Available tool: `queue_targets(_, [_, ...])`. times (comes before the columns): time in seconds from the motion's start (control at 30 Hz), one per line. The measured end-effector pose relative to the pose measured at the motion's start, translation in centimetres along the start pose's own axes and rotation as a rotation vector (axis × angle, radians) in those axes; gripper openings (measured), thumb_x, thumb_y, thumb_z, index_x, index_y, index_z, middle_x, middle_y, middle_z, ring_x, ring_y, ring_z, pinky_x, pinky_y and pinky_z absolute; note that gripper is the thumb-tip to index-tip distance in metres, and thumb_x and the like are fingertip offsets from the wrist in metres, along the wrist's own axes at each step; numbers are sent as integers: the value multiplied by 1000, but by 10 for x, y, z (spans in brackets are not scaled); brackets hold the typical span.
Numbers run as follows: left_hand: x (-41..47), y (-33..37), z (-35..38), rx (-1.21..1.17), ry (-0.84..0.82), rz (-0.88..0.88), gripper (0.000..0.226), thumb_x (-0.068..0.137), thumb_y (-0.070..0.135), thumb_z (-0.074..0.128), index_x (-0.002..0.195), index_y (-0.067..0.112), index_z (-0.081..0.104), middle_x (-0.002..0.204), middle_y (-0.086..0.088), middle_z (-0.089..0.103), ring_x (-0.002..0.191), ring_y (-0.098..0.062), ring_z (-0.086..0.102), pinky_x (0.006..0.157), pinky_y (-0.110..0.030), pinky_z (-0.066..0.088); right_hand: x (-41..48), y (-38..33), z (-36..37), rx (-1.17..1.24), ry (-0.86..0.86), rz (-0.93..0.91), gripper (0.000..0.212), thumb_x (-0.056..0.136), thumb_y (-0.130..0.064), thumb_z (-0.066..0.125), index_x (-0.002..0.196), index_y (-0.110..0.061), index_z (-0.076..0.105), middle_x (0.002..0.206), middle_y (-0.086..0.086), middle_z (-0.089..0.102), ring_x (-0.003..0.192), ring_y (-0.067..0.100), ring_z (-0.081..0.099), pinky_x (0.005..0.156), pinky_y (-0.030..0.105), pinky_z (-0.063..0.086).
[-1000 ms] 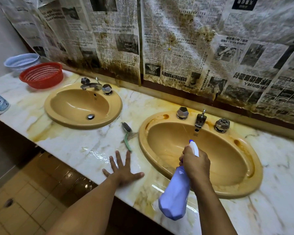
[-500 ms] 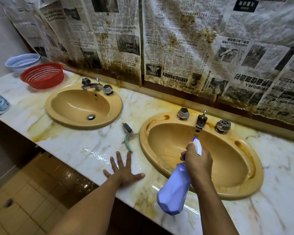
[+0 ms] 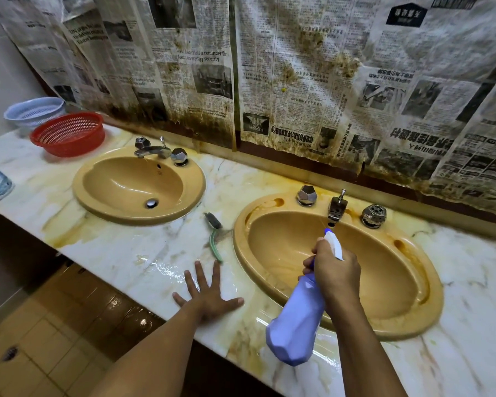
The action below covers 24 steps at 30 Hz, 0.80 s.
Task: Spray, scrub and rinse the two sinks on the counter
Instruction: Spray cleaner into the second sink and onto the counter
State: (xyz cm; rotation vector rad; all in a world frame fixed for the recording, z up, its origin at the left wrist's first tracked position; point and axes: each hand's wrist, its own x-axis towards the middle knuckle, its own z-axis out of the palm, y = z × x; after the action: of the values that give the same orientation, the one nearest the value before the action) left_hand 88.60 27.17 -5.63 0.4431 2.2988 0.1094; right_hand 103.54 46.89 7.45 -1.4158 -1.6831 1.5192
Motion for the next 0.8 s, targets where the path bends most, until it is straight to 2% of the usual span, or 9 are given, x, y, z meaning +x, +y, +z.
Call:
queue_targets(0.1, [0, 0, 0, -2, 0, 6, 125, 75, 92, 51, 149, 46, -38, 149, -2, -59, 145, -39, -43, 113, -77, -5, -2, 1, -1, -6, -15, -42, 37, 97, -37, 54, 76, -11, 69, 64, 5, 71, 72, 29, 70, 75, 46, 61])
queue_targets(0.2, [-1, -1, 0, -3, 0, 9, 124, 76, 92, 51, 149, 46, -38, 148, -2, -59, 145, -39, -43, 113, -77, -5, -1, 0, -2, -25, -74, -80, 43, 102, -47, 51, 83, -13, 70, 80, 5, 72, 84, 28, 66, 75, 37, 51])
queue_targets(0.27, [0, -1, 0, -2, 0, 12, 124, 76, 92, 51, 149, 46, -39, 148, -2, -59, 145, -40, -43, 113, -78, -5, 1, 0, -1, -34, -91, -87, 43, 103, -47, 50, 84, -15, 71, 85, 5, 72, 87, 28, 66, 78, 39, 52])
queue_targets(0.33, [0, -2, -1, -4, 1, 11, 125, 75, 92, 51, 149, 46, -38, 148, -2, -59, 145, -40, -44, 113, -78, -5, 0, 2, 1, -44, -70, -93, 40, 102, -43, 51, 79, -17, 71, 79, 1, 73, 87, 27, 68, 83, 44, 56])
queue_targets(0.43, [0, -2, 0, -8, -2, 14, 125, 76, 92, 52, 148, 47, -39, 147, -2, -60, 144, -40, -44, 113, -78, -6, -1, 5, 0, 8, -5, -22, 35, 98, -34, 52, 77, -13, 69, 67, 4, 72, 74, 28, 72, 83, 51, 60])
queue_targets(0.53, [0, -2, 0, -8, -2, 14, 125, 76, 92, 52, 149, 46, -38, 147, -2, -60, 144, -39, -44, 113, -78, -6, -4, 8, -2, 14, -39, 29, 31, 96, -30, 51, 82, -8, 69, 65, 8, 71, 65, 27, 71, 80, 52, 61])
queue_targets(0.7, [0, -1, 0, -12, 1, 17, 124, 76, 91, 52, 150, 46, -37, 148, -2, -59, 145, -39, -44, 112, -78, -6, -6, 12, 0, 8, -119, -87, 33, 102, -47, 54, 90, -21, 70, 80, 0, 73, 88, 27, 69, 85, 47, 57])
queue_targets(0.8, [-1, 0, 0, -3, 4, 11, 123, 77, 91, 51, 150, 46, -37, 150, -3, -57, 146, -39, -42, 112, -77, -6, -8, 12, 5, -24, -155, -86, 35, 98, -44, 55, 82, -17, 70, 73, 0, 74, 83, 26, 70, 80, 53, 61])
